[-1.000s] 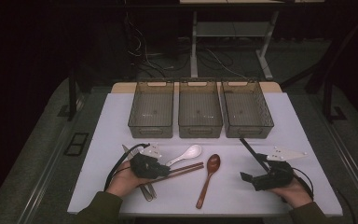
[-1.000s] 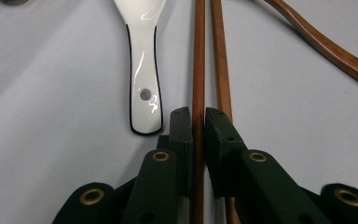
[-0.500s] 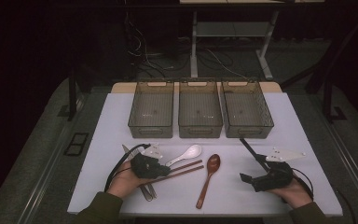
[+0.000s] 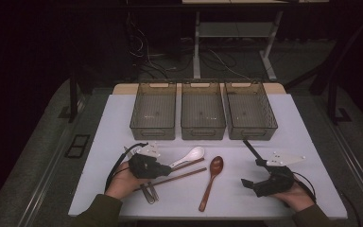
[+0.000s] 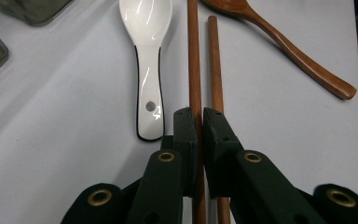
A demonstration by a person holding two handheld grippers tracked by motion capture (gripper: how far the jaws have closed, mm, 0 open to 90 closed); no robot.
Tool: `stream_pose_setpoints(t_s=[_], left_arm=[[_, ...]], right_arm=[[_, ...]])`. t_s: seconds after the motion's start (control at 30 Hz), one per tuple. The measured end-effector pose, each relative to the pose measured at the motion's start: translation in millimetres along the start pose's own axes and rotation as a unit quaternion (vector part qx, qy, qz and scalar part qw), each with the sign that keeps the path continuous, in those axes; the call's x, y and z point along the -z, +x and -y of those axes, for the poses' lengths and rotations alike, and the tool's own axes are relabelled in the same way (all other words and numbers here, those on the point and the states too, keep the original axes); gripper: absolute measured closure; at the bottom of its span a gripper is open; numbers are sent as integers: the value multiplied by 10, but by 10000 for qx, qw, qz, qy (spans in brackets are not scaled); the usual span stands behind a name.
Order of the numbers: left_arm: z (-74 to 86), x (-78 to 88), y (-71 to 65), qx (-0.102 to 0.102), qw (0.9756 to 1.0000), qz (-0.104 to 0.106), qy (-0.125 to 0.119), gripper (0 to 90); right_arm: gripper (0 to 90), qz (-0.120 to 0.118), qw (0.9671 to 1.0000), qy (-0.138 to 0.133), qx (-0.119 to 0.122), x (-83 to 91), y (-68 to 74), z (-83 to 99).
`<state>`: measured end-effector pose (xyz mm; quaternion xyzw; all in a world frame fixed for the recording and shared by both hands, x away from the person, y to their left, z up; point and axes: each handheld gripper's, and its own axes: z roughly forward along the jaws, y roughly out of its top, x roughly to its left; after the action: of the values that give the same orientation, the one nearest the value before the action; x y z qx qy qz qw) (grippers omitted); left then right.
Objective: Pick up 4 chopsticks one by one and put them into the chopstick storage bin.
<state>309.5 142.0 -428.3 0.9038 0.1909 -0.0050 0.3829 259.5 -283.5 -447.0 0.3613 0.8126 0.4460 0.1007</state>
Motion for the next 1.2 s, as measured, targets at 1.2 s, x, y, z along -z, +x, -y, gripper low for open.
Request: stream_pose_setpoints(t_s=[1.2], left_arm=[[-272, 342, 90, 247, 9981, -155, -543, 837]], right_arm=[[16, -15, 9999, -121, -107, 37, -22, -16]])
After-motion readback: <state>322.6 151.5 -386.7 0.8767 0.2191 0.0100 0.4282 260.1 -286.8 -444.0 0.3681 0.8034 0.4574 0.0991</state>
